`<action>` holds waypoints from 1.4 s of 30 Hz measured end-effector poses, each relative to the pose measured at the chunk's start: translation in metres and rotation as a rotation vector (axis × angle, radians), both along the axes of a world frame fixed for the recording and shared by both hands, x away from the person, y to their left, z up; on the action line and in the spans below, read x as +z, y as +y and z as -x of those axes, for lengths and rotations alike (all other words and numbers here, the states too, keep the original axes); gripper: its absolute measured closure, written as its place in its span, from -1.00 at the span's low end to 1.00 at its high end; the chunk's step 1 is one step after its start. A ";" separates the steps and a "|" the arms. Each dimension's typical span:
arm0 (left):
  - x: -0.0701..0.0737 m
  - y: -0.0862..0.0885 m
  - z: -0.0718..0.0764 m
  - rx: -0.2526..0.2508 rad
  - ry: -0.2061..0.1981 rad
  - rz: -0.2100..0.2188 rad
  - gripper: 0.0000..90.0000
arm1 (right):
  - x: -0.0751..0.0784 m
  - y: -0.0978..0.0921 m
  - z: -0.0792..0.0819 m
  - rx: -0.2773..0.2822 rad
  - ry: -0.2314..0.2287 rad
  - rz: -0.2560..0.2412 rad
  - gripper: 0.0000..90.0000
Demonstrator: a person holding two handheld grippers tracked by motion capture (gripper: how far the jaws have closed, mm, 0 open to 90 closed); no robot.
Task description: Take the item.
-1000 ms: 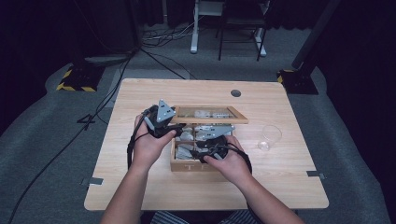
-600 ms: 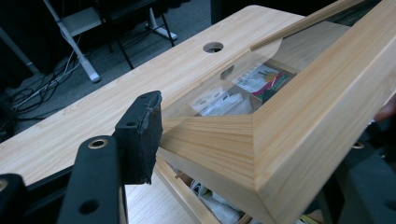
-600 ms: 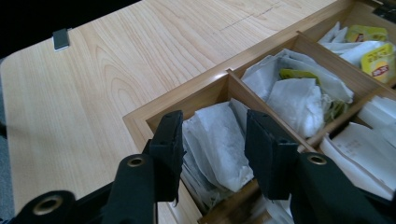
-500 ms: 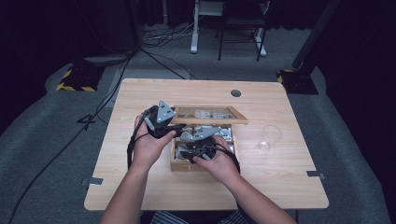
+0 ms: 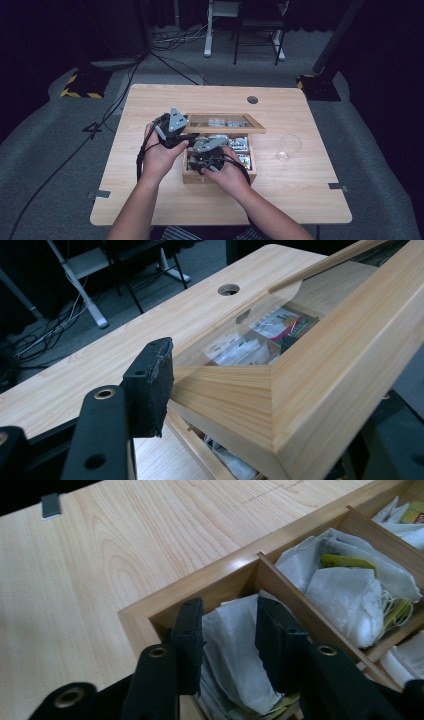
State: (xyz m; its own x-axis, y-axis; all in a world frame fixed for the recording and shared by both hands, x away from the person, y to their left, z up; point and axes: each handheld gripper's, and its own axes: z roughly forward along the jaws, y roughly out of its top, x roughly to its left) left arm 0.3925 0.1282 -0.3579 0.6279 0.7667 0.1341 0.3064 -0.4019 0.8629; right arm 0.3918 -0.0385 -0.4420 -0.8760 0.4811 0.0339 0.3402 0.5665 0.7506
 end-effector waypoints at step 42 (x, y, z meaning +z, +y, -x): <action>0.000 0.000 0.000 -0.002 0.003 0.004 -0.12 | -0.001 0.002 -0.001 -0.027 -0.079 0.064 0.84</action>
